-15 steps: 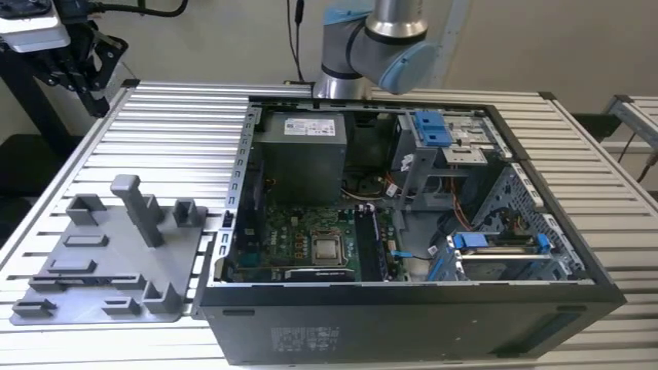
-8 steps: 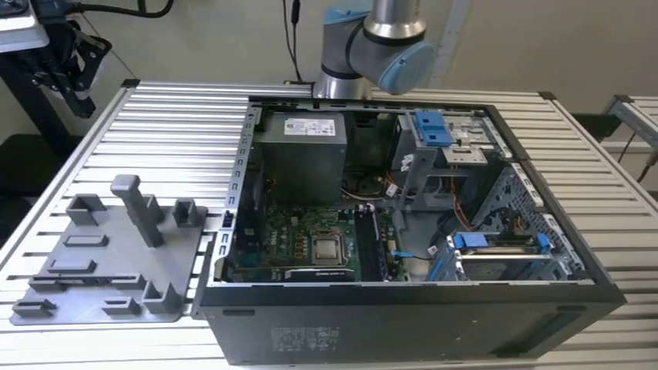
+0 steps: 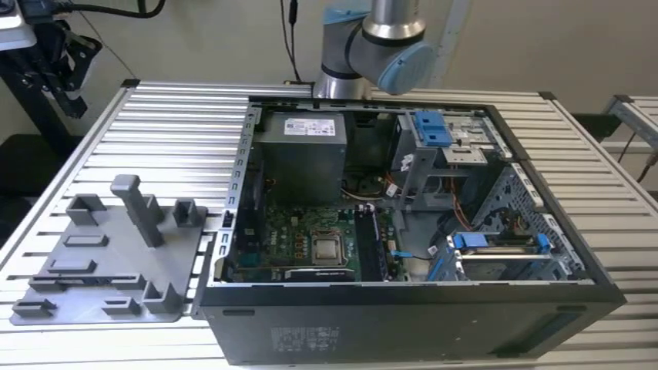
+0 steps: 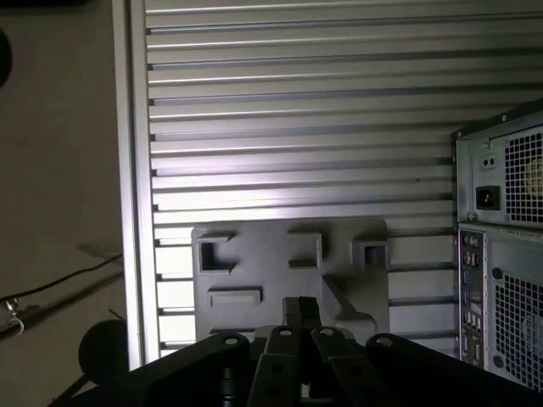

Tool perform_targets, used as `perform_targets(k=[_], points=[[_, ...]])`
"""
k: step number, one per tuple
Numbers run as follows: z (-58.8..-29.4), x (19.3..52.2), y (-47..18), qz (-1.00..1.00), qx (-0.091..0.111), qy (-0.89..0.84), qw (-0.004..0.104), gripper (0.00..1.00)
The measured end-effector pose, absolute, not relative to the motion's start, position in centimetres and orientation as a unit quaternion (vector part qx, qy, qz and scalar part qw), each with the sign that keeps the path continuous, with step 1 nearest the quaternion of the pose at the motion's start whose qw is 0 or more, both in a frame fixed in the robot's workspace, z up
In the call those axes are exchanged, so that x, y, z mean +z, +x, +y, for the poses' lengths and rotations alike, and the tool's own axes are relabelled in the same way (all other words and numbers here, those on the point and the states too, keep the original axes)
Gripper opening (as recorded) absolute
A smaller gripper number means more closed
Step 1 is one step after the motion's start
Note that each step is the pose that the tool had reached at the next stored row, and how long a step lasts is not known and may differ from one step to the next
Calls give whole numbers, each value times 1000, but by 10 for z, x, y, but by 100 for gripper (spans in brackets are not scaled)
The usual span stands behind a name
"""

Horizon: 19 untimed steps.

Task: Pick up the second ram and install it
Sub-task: 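Reach for the second ram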

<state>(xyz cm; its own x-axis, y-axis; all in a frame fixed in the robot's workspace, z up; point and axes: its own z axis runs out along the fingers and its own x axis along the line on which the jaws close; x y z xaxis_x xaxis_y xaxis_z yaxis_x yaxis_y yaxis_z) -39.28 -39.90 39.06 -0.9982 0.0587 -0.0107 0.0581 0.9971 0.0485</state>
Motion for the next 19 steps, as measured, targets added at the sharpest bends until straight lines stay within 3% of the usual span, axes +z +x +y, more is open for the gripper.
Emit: perform_targets(k=[19], points=[[-448,388,-393,999,24,29,5,11]])
